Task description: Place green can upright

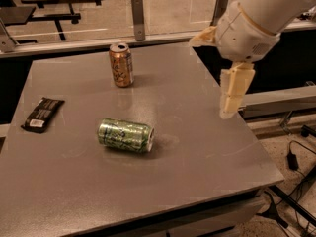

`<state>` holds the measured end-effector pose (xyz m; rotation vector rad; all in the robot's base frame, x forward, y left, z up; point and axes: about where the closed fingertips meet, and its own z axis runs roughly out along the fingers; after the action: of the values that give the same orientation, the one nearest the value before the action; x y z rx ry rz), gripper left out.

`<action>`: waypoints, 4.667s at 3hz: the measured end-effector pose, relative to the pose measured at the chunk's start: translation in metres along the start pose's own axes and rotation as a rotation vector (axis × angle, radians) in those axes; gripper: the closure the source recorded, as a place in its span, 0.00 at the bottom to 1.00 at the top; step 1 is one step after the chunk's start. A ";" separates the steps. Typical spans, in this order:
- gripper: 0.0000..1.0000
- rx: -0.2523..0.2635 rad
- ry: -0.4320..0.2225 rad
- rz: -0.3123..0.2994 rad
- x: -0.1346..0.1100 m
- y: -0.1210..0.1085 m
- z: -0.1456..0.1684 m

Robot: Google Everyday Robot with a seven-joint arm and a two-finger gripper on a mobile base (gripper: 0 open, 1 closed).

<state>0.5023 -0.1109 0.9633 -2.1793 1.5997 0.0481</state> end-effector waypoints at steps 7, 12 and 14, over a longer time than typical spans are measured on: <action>0.00 -0.175 -0.178 -1.629 -0.132 0.014 0.079; 0.00 -0.395 -0.110 -2.083 -0.120 0.016 0.130; 0.00 -0.408 -0.227 -2.311 -0.139 0.024 0.140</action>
Offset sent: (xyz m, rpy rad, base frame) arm -0.0220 0.0924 -0.0181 -0.1670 -0.2158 0.7991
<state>0.4657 0.0597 0.8677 -2.6511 -1.5916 -0.0853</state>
